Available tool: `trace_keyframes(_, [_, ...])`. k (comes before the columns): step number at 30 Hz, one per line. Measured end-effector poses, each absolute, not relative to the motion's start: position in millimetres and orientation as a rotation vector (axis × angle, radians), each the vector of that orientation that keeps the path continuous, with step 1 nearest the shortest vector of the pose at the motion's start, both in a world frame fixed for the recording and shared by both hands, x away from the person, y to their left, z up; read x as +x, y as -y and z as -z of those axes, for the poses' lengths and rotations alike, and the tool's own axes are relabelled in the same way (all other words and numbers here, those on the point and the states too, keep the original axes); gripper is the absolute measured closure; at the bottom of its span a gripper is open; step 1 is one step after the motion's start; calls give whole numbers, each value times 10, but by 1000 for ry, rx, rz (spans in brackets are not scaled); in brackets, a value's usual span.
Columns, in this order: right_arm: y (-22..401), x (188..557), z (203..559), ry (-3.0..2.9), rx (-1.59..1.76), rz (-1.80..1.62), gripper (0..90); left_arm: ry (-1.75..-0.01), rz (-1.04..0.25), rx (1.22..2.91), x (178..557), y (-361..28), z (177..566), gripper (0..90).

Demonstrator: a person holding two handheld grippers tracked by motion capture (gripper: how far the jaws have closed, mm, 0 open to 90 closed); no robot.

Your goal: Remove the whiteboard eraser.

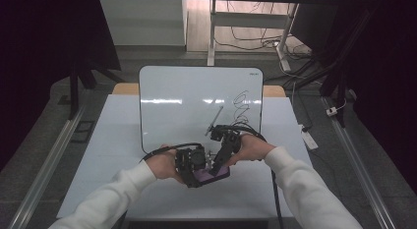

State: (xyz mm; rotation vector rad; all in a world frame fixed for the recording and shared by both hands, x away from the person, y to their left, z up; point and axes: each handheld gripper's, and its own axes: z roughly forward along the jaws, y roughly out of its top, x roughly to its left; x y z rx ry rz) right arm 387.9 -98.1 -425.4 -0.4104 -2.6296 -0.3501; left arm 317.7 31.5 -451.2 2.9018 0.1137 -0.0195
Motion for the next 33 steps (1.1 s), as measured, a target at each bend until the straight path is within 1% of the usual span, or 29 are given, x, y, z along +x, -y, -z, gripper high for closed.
trace_keyframes(4, [891,3871,4309,2616,-442,254,300,-93,5,2901,3161,-287,4504,413])
trace_keyframes(5, [871,3868,4328,2617,-444,232,328,-144,-16,2903,3135,-292,4496,413])
trace_keyframes(6, [858,3867,4343,2609,-431,224,345,-71,-4,2905,3166,-289,4500,413])
trace_keyframes(8, [844,3870,4349,2608,-417,229,369,-81,2,2900,3173,-307,4499,412])
trace_keyframes(13, [881,3886,4357,2579,-421,247,383,-69,-10,2877,3161,-333,4487,410])
trace_keyframes(14, [894,3886,4361,2579,-407,259,387,-97,-19,2875,3143,-338,4491,409])
trace_keyframes(17, [921,3863,4363,2593,-409,303,393,-56,-27,2865,3161,-340,4508,405])
trace_keyframes(20, [961,3851,4366,2604,-403,344,396,-72,-56,2854,3145,-354,4509,396])
trace_keyframes(22, [1001,3849,4362,2615,-408,384,398,-102,-91,2834,3147,-381,4500,366])
trace_keyframes(24, [1055,3856,4362,2622,-426,428,399,-154,-105,2793,3165,-428,4461,288])
trace_keyframes(27, [1125,3841,4367,2635,-434,503,400,-226,-161,2724,3156,-518,4383,198])
trace_keyframes(30, [1211,3798,4327,2667,-440,627,400,-311,-208,2628,3104,-654,4303,154])
trace_keyframes(33, [1318,3713,4260,2743,-447,791,400,-396,-256,2520,3032,-865,4250,147])
